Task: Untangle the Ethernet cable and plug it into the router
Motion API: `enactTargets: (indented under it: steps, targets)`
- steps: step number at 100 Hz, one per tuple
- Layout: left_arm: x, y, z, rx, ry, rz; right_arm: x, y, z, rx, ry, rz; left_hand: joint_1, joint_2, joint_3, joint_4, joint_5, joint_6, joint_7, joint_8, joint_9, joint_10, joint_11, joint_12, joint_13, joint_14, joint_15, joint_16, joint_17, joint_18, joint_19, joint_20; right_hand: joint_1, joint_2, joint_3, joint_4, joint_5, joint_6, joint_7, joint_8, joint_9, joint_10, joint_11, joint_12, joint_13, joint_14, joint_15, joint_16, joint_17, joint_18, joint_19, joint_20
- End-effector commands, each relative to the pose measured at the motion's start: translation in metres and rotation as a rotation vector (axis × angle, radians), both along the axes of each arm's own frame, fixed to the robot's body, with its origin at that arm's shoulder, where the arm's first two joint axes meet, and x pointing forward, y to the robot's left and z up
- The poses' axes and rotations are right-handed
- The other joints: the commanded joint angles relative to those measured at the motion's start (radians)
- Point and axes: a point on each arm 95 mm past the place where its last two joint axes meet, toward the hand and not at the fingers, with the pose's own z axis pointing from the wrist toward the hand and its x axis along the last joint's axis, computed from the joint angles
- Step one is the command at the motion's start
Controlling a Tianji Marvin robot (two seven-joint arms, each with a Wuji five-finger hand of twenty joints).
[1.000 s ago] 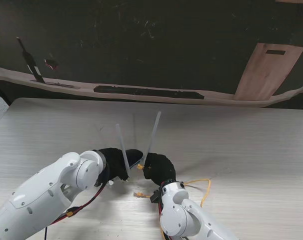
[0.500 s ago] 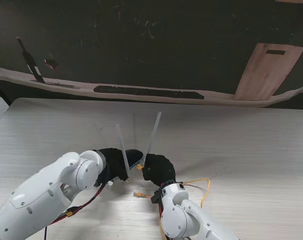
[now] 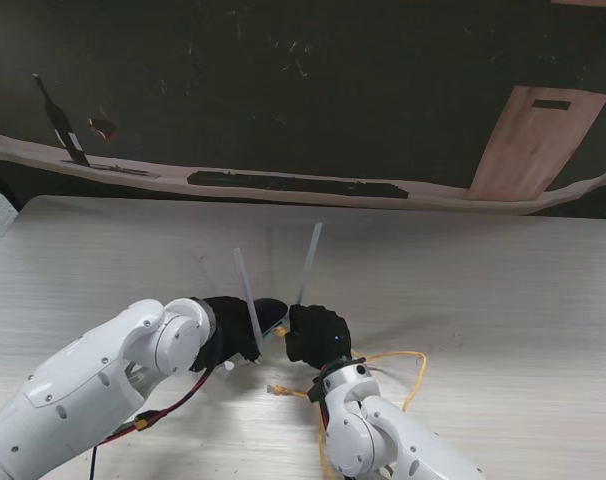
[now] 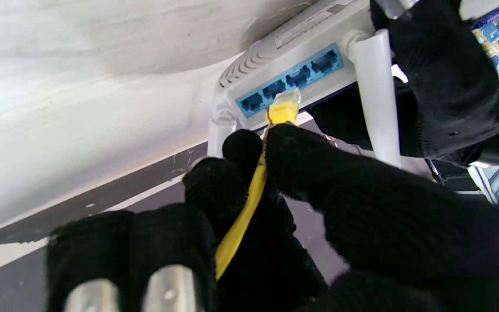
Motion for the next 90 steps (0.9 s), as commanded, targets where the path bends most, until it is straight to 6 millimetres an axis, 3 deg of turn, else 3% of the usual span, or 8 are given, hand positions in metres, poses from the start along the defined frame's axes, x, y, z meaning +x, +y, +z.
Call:
enactTargets:
  steps: [1,18,31,45,54,66,90]
  targets:
    - [-0.029,0.008,-0.052,0.038,0.191,0.007,-0.001,-0.001,0.001,-0.014,-0.005,0.006,0.386,0.204,0.198,0.008,0.135,-0.504,0.718,0.072,0.232,-0.419,0.481,0.113,0.111,-0.258,0.560,0.088,-0.022,-0.194,-0.038,-0.008,0.010,-0.002,0.057,0.045,0.108,0.116,0.130,0.046,0.204,0.179,0.214,0.014,-0.040,-0.115,0.088,0.037,0.016,-0.171,0.220,0.009]
    - [-0.027,0.010,-0.049,0.042,0.208,-0.011,0.001,-0.001,0.002,-0.045,-0.031,0.009,0.431,0.208,0.204,0.014,0.121,-0.509,0.715,0.068,0.218,-0.427,0.475,0.117,0.094,-0.268,0.544,0.085,-0.035,-0.212,-0.059,-0.017,0.027,-0.014,0.060,0.046,0.123,0.142,0.118,0.042,0.204,0.195,0.212,0.014,-0.041,-0.100,0.089,0.042,0.014,-0.152,0.220,0.014]
    - [-0.025,0.011,-0.048,0.042,0.209,-0.031,0.002,0.002,0.004,-0.052,-0.038,0.016,0.489,0.159,0.236,0.024,0.115,-0.509,0.728,0.078,0.235,-0.437,0.448,0.170,0.103,-0.285,0.536,0.088,-0.022,-0.229,-0.066,-0.025,0.034,-0.021,0.063,0.043,0.132,0.155,0.112,0.041,0.203,0.203,0.212,0.017,-0.041,-0.090,0.090,0.047,0.013,-0.136,0.220,0.018]
    - [-0.025,0.011,-0.048,0.033,0.199,-0.048,0.003,0.006,0.008,-0.062,-0.035,0.029,0.528,0.120,0.289,0.044,0.107,-0.515,0.761,0.102,0.255,-0.446,0.432,0.201,0.126,-0.300,0.540,0.091,0.011,-0.237,-0.065,-0.034,0.041,-0.030,0.069,0.044,0.140,0.167,0.110,0.042,0.204,0.205,0.218,0.022,-0.041,-0.091,0.093,0.052,0.013,-0.134,0.220,0.024]
    - [-0.025,0.011,-0.048,0.029,0.203,-0.052,0.003,0.007,0.010,-0.076,-0.038,0.031,0.550,0.118,0.308,0.079,0.100,-0.516,0.774,0.111,0.255,-0.445,0.425,0.216,0.148,-0.300,0.532,0.095,0.033,-0.237,-0.065,-0.042,0.045,-0.044,0.078,0.047,0.147,0.176,0.110,0.045,0.203,0.203,0.229,0.030,-0.041,-0.093,0.096,0.059,0.014,-0.138,0.220,0.035]
    - [-0.024,0.010,-0.047,0.026,0.213,-0.054,0.003,0.008,0.010,-0.079,-0.030,0.028,0.564,0.125,0.310,0.102,0.095,-0.514,0.777,0.114,0.252,-0.442,0.426,0.221,0.164,-0.299,0.525,0.103,0.047,-0.237,-0.065,-0.048,0.047,-0.052,0.085,0.050,0.152,0.183,0.110,0.045,0.203,0.203,0.235,0.034,-0.041,-0.094,0.097,0.063,0.015,-0.138,0.220,0.042]
    - [-0.023,0.006,-0.048,0.014,0.219,-0.052,0.003,0.013,0.009,-0.093,-0.017,0.026,0.568,0.136,0.299,0.109,0.093,-0.511,0.783,0.118,0.251,-0.436,0.427,0.226,0.169,-0.296,0.524,0.111,0.054,-0.232,-0.061,-0.051,0.048,-0.057,0.088,0.051,0.156,0.189,0.109,0.046,0.203,0.203,0.240,0.039,-0.041,-0.096,0.098,0.070,0.015,-0.139,0.220,0.050]
